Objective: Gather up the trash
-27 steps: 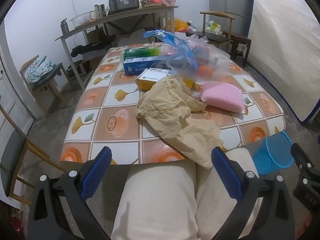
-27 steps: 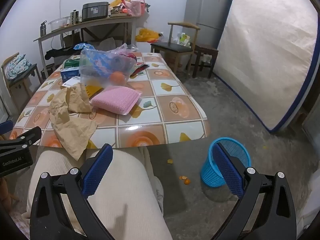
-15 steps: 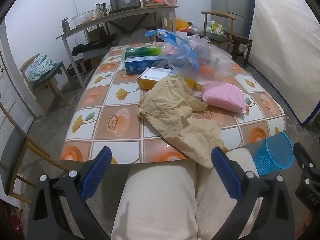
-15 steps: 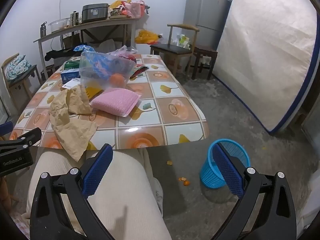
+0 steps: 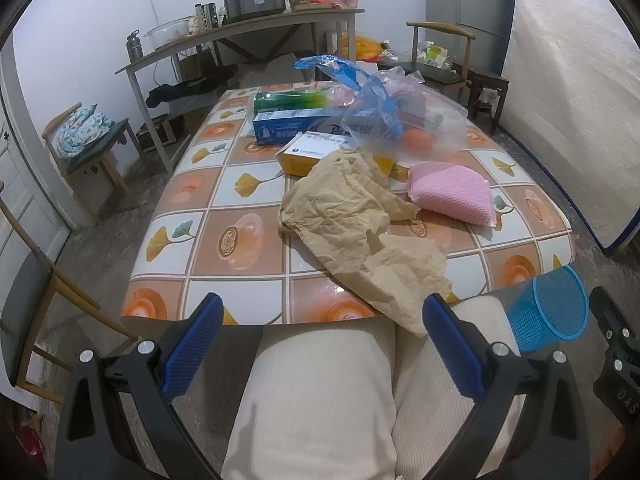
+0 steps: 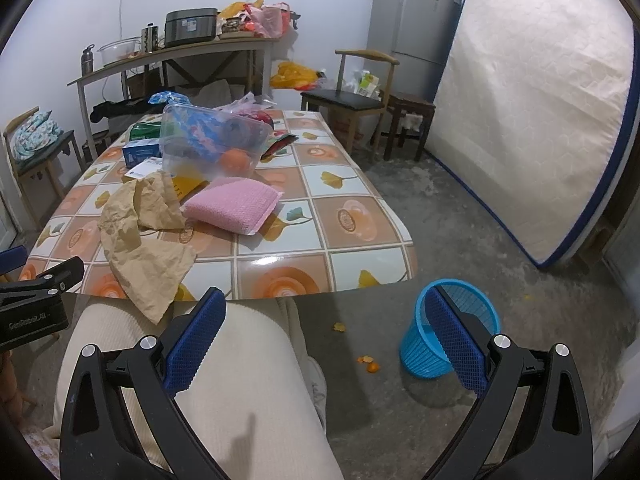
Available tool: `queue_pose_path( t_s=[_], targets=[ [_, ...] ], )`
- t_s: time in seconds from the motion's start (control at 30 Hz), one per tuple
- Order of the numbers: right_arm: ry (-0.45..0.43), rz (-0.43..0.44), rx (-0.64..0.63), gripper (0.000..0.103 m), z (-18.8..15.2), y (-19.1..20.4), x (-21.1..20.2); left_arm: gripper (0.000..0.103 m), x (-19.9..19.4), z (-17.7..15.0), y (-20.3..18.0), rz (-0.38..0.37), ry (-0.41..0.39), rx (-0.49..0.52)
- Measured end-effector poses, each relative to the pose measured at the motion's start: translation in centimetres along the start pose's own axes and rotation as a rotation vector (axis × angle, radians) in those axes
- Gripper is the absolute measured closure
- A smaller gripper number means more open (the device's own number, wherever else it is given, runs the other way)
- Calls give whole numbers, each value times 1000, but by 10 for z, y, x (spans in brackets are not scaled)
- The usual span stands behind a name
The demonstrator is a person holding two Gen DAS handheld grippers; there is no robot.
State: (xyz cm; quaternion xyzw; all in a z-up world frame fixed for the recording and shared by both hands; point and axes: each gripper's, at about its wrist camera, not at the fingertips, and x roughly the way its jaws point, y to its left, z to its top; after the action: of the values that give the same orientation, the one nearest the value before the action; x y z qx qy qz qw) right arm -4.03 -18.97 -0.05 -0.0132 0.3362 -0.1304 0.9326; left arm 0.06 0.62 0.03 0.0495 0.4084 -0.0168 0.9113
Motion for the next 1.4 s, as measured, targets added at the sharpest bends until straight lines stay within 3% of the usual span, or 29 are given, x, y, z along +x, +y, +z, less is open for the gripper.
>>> queue_pose_path(
  t_s=[1.4],
  targets=[
    [-30, -2, -14, 8, 2, 10, -1, 5, 1, 2, 9, 3, 0, -30]
  ],
)
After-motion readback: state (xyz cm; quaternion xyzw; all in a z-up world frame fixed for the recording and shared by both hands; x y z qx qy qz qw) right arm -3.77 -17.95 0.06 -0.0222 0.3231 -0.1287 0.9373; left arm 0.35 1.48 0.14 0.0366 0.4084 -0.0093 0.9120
